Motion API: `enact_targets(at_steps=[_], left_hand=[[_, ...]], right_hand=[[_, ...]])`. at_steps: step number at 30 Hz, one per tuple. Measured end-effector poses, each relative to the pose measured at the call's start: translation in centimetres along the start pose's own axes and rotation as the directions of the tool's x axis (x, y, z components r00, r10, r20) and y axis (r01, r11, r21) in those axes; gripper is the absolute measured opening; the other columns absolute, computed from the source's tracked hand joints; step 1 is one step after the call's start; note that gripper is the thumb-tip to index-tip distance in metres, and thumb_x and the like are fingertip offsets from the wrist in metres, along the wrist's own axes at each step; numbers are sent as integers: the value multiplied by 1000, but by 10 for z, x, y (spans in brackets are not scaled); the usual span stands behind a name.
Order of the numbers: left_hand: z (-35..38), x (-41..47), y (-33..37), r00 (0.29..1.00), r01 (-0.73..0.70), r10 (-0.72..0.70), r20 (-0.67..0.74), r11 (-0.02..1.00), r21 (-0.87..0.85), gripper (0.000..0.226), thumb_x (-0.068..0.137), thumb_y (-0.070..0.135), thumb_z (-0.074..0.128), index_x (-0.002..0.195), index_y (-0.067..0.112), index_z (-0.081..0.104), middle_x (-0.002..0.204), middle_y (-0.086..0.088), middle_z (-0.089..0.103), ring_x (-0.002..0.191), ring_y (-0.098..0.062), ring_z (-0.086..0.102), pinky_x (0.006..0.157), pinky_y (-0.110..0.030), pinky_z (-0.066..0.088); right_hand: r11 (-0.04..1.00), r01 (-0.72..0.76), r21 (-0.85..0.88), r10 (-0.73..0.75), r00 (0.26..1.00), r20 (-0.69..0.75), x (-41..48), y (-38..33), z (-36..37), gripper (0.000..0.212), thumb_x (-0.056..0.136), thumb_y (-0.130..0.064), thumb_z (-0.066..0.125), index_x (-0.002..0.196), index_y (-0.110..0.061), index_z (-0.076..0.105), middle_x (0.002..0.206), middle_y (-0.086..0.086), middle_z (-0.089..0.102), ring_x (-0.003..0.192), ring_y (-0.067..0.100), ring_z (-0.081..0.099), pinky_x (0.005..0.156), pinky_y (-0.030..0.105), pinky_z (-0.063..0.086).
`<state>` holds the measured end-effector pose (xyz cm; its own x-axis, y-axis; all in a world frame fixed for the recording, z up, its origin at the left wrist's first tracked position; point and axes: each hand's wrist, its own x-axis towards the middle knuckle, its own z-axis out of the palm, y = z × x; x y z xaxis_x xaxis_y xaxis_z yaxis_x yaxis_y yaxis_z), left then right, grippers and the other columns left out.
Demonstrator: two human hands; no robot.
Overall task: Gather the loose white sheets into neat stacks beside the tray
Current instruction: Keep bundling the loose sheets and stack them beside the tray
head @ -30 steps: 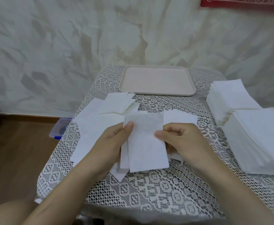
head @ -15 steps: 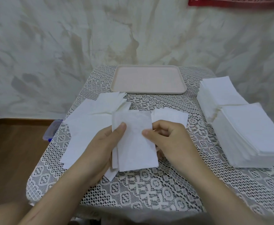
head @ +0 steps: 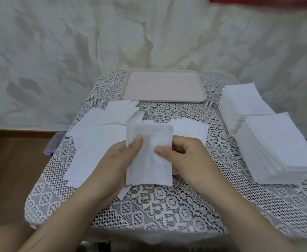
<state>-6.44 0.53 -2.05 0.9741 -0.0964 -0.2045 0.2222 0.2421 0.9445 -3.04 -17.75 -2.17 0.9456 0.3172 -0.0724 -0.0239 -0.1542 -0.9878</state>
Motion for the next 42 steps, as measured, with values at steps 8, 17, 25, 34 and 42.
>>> enact_targets(at_steps=[8,17,25,34,42], left_hand=[[-1,-1,-4,999,-3,8,-42,994,112,43,95,43,57,119,11,74,111,-13,80,102,-32,78,79,-43,65],[2,-3,-2,971,-155,182,-157,973,172,34,83,27,74,111,9,75,104,-13,81,99,-34,78,86,-48,63],[3,-1,-1,978,-122,150,-147,975,188,31,83,29,73,108,11,77,102,-11,81,95,-30,79,76,-44,65],[-19,14,4,964,-53,117,-239,964,260,17,105,28,60,101,37,75,88,-4,75,82,-34,71,50,-37,56],[-23,10,4,956,-105,175,-236,954,281,19,106,20,59,116,26,73,107,-13,77,94,-41,75,66,-66,62]], right_hand=[[994,-63,95,63,998,3,1,-3,-3,9,93,-18,74,99,-14,77,94,3,80,86,20,77,66,32,60],[994,-75,82,77,997,-26,-7,-10,-5,15,91,-19,76,101,-8,74,77,-3,73,52,-2,63,43,10,40],[999,-24,42,27,998,-53,-5,-8,-8,15,95,-21,72,81,-17,71,57,-9,63,48,6,51,48,20,40],[756,-69,-650,-84,976,-202,7,1,-45,23,90,-49,72,105,-32,67,98,-17,62,79,-2,56,65,23,39],[585,2,-811,-66,997,-45,9,8,-41,50,92,-57,64,135,-32,56,125,-15,50,102,9,60,89,34,50]])
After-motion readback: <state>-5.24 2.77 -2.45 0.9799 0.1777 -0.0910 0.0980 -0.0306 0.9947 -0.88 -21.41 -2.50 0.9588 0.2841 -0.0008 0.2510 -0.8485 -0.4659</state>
